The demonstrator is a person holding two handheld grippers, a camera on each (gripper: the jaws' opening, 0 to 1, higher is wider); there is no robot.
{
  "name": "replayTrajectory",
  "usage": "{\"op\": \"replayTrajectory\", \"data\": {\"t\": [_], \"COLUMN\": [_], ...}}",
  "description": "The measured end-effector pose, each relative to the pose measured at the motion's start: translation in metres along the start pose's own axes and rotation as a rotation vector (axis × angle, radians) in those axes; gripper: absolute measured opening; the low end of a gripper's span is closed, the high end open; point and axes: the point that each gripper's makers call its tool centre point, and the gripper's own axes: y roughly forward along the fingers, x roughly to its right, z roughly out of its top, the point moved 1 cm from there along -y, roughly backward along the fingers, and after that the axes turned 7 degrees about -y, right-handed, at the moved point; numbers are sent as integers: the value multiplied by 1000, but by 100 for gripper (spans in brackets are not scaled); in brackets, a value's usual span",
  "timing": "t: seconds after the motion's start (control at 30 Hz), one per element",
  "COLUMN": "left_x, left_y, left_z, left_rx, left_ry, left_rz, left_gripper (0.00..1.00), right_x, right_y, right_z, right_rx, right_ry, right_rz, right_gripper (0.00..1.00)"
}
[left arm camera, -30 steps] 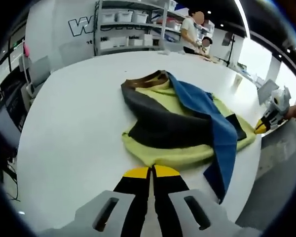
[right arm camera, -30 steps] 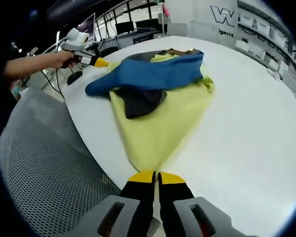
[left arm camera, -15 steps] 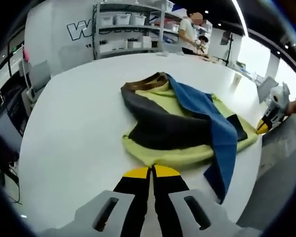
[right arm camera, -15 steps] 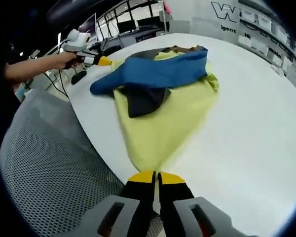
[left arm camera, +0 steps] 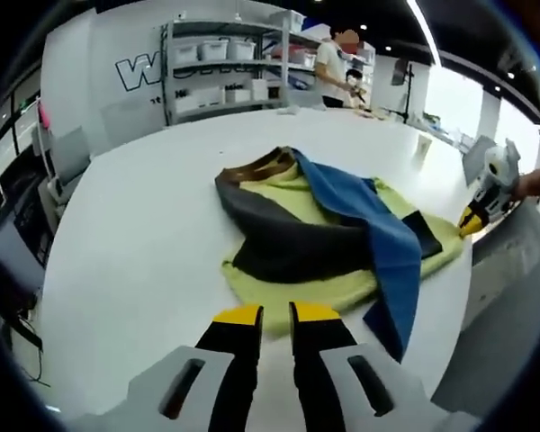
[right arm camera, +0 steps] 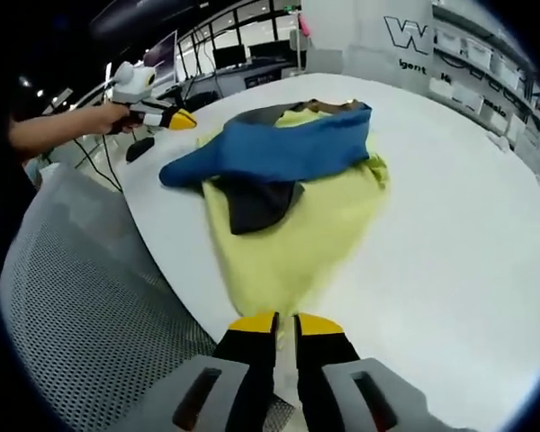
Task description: Fold the garment on the visible template until the final outline fits inside the template.
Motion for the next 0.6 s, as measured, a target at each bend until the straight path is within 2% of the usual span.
{"op": "replayTrajectory", "data": {"t": [0.1,0.2,0.47,0.6], "left_x": [3,11,31,41], "left_y": [-3,-6,-10,-15], "left_z": [2,5,8,10], "left_rx": [9,25,52,69], "left_ry": [16,25,80,94], "left_rz": [-7,-21,-61,-90], "left_gripper": [20,22,27,36], "right_x": [3,3,-14,-29], "right_y": [-2,-4,7,15], "right_z": [13,28,65,83], "right_rx": [28,60,115,134], "right_ry": [-25,-67,-146,-190], "right_rz": [-20,-33,8,44], "right_gripper": [11,12,17,21]}}
